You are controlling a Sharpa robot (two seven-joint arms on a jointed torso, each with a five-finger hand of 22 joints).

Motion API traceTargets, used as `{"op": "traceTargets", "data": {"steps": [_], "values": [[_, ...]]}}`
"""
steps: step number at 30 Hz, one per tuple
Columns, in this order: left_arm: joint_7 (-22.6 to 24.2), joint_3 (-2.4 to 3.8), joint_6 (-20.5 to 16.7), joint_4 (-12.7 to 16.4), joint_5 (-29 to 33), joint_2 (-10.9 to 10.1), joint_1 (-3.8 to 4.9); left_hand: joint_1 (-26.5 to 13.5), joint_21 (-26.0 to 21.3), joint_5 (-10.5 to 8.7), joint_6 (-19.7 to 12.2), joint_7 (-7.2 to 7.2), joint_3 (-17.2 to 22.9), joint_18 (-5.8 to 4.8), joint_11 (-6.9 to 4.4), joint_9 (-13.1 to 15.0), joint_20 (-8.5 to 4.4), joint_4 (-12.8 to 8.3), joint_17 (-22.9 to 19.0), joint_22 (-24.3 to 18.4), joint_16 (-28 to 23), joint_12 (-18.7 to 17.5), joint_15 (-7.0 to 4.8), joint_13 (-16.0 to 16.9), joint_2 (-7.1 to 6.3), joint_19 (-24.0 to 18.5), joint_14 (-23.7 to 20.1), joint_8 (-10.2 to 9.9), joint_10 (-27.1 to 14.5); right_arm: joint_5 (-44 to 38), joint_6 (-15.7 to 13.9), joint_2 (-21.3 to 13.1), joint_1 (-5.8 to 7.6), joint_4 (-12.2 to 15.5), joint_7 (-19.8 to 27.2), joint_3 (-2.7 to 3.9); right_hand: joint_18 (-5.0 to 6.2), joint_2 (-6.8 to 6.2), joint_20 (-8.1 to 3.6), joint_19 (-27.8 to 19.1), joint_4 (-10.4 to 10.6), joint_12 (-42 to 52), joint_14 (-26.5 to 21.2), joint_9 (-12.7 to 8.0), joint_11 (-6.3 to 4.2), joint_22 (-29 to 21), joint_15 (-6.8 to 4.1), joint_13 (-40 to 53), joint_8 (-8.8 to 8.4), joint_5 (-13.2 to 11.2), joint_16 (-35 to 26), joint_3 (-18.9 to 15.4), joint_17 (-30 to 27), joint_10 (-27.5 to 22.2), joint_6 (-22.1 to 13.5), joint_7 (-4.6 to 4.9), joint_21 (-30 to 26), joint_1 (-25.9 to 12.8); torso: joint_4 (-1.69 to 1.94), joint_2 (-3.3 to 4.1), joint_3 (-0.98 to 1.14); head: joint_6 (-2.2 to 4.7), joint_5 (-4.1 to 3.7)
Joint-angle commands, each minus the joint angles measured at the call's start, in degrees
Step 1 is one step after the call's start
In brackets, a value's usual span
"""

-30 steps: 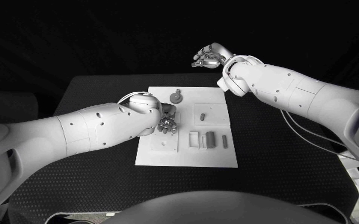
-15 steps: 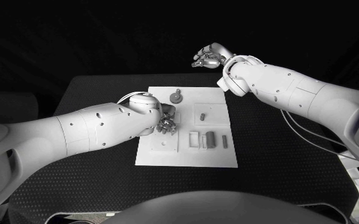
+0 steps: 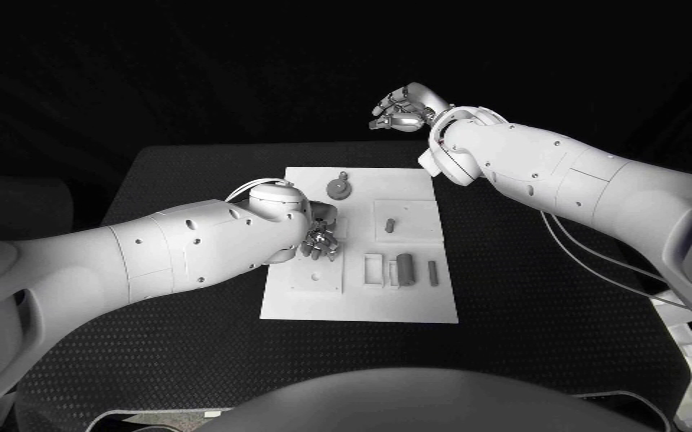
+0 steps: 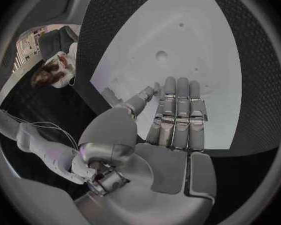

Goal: Assemble the parts on the task board

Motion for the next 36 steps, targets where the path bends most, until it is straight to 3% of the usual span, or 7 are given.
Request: {"op": "traceTargets", "data": {"steps": [1, 13, 36], "values": [[-0.2, 0.02, 0.4, 0.0, -0.6, 0.1, -0.08, 0.7, 0.2, 0.19, 1.1, -0.66, 0.4, -0.86, 0.04, 0.0, -0.34, 0.1, 0.1, 0.1, -0.1, 0.0, 0.02, 0.1, 0.13, 0.1, 0.4, 0.1, 0.5, 0.0, 0.8, 0.0, 0.01, 0.0, 0.7, 0.02, -0.56, 0.28, 0.0, -0.4, 0.0, -0.3, 0.3, -0.1, -0.13, 0.1, -0.09, -0.1, 0.26, 0.1, -0.3, -0.3, -0.1, 0.4, -0.4, 1.4, -0.3, -0.1, 0.0, 0.0, 0.02, 0.0, -0.01], [-0.1, 0.03, 0.3, -0.2, -1.6, 0.5, -0.77, 0.6, 0.2, 0.2, 1.1, -0.66, 0.4, -0.86, 0.03, 0.1, -0.36, 0.1, 0.1, 0.2, -0.1, 0.0, 0.02, 0.1, 0.09, 0.1, 0.5, 0.1, 0.6, 0.4, 0.9, 0.1, 0.01, -0.1, 0.8, 0.02, -0.58, 0.3, 0.0, -0.4, 0.0, -0.4, 0.4, -0.1, -0.12, 0.2, -0.08, -0.2, 0.28, 0.1, -0.4, -0.3, -0.1, 0.4, -0.4, 1.41, -0.4, -0.1, -0.02, 0.02, 0.06, 0.0, -0.08], [0.1, 0.03, 1.9, -0.3, -3.4, 1.4, -1.2, 0.6, 0.3, 0.29, 1.2, -0.68, 0.5, -0.86, -0.01, 0.2, -0.42, 0.1, 0.2, 0.4, -0.1, 0.0, -0.03, 0.2, 0.04, 0.2, 0.6, 0.1, 0.7, 0.5, 1.1, 0.0, 0.01, 0.2, 0.9, 0.02, -0.61, 0.29, -0.01, -0.4, 0.0, -0.5, 0.3, -0.1, -0.11, 0.3, -0.04, -0.5, 0.3, 0.1, -0.6, -0.4, -0.1, 0.5, -0.4, 1.45, -0.5, -0.1, -0.04, 0.0, 0.06, 0.0, -0.15]]}}
